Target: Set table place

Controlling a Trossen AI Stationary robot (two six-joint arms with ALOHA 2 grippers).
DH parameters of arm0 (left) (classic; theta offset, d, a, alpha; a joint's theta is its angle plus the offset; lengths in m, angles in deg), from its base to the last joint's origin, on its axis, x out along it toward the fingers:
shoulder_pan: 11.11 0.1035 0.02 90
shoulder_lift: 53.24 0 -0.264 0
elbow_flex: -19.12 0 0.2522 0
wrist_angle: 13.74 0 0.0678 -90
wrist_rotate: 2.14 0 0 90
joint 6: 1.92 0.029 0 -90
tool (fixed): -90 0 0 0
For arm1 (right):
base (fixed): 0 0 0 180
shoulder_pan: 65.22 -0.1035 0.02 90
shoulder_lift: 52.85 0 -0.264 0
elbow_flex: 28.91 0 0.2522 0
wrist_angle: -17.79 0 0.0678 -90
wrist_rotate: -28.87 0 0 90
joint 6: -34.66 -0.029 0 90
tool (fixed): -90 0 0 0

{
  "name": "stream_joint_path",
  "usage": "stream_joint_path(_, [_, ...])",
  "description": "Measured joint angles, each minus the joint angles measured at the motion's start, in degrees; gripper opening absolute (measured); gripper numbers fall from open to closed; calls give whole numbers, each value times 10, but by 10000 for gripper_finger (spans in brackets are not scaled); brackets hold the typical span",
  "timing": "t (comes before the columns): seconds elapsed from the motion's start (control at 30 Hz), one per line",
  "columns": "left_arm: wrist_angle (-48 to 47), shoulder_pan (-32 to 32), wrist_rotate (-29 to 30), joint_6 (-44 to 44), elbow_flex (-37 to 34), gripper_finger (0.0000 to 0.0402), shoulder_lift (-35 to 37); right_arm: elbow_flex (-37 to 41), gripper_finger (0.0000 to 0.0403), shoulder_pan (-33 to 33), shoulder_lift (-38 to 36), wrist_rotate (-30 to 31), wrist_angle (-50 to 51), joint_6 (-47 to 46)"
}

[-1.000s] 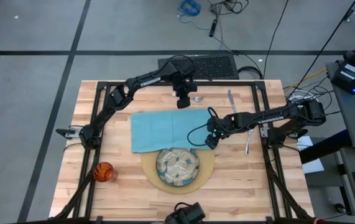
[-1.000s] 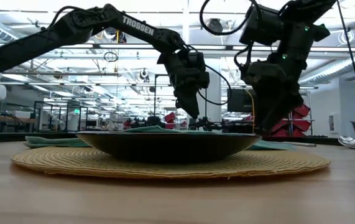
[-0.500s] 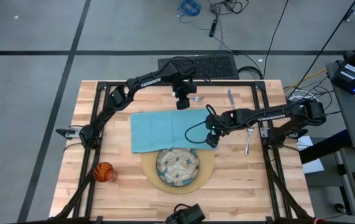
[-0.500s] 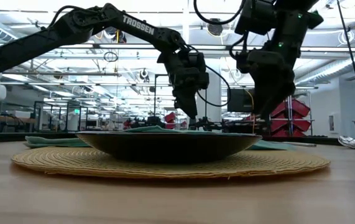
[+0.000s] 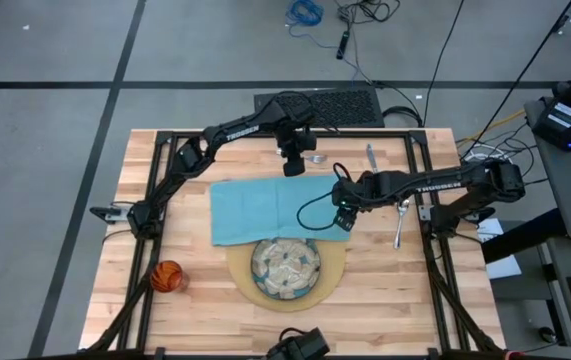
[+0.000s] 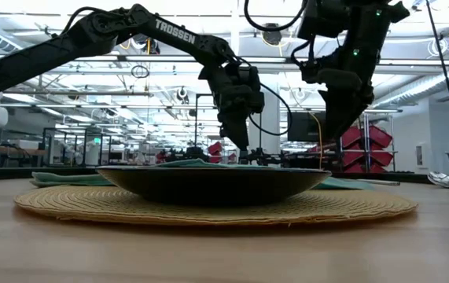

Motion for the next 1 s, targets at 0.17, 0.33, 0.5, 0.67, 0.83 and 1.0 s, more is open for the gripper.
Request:
stream_joint_path(0.17, [-1, 0, 0, 3, 0, 114, 0, 0, 263, 2, -5, 3, 11, 0])
stream_joint_path(0.33, [12, 0, 0, 2, 0, 114, 0, 0, 263, 3, -8, 4, 17, 7])
stream_joint_path(0.5, [38, -2, 25, -32, 0, 114, 0, 0, 263, 3, -10, 6, 26, 17])
stream_joint_path(0.67, [31, -5, 31, -13, 0, 114, 0, 0, 263, 3, -38, 63, 38, 29])
stream_joint_path(0.83, [-21, -5, 65, 21, 0, 114, 0, 0, 263, 20, -96, 84, 93, 17])
stream_joint_path(1.0, [-28, -5, 69, 53, 0, 114, 0, 19, 263, 28, -150, 66, 166, -63])
